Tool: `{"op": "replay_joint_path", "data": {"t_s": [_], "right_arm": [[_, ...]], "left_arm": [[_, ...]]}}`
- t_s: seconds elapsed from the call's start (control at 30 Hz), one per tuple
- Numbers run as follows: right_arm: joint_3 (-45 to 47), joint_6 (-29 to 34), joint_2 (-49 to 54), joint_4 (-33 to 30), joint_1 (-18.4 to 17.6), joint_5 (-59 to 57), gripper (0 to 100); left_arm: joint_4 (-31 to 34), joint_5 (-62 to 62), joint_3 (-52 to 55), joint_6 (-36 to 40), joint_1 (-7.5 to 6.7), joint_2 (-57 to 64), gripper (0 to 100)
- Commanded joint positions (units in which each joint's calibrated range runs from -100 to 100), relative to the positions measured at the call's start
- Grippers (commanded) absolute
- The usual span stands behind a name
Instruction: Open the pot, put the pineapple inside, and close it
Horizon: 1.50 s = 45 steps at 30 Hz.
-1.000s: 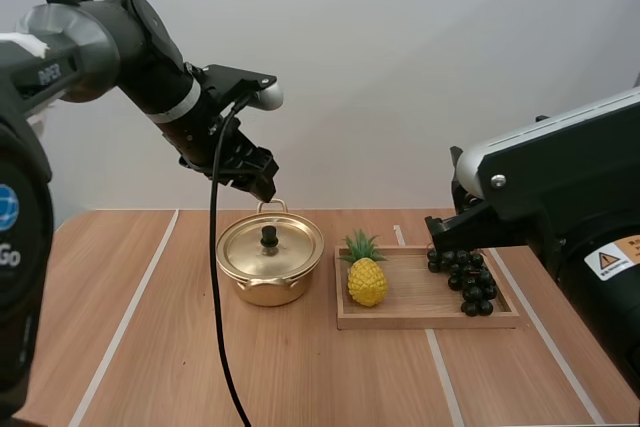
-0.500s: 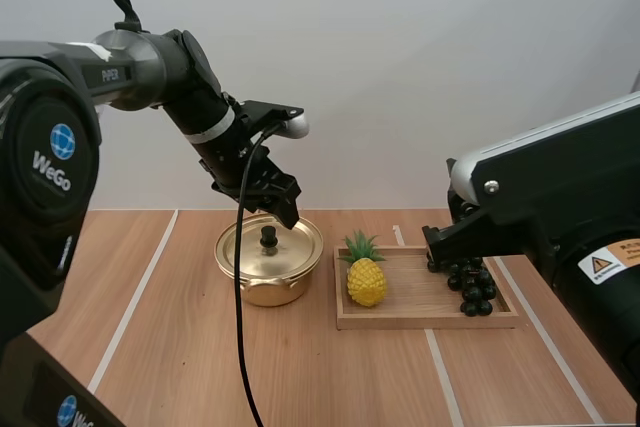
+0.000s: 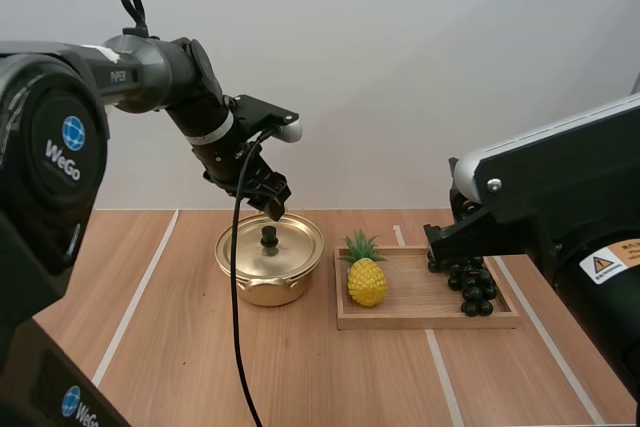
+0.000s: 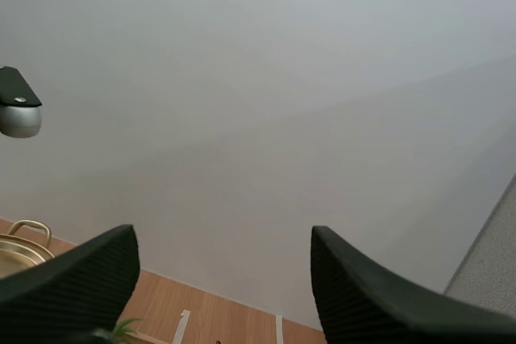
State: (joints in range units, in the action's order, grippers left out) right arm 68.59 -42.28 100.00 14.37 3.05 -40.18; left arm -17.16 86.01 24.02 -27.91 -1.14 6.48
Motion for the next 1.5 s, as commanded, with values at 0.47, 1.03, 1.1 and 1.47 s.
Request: {"op": "replay_joint_path", "data": {"t_s": [0.47,1.03,1.1,1.47], "right_arm": [[-0.6,0.7,0.0,-4.9,0.2,0.6,100],[-0.6,0.8,0.0,-4.9,0.2,0.6,100],[-0.6,0.8,0.0,-4.9,0.2,0.6,100],[-0.6,0.8,0.0,-4.9,0.2,0.6,100]], "left_arm": [[-0.1,-7.2,-0.7,-0.1,-0.26,-7.6,100],[-2.3,-5.8,-0.7,3.9,-0.26,-8.2,100],[-3.9,-5.8,-0.7,3.6,-0.26,-8.2,100],[-3.6,-3.7,-0.7,-2.2,-0.26,-8.4,100]]}}
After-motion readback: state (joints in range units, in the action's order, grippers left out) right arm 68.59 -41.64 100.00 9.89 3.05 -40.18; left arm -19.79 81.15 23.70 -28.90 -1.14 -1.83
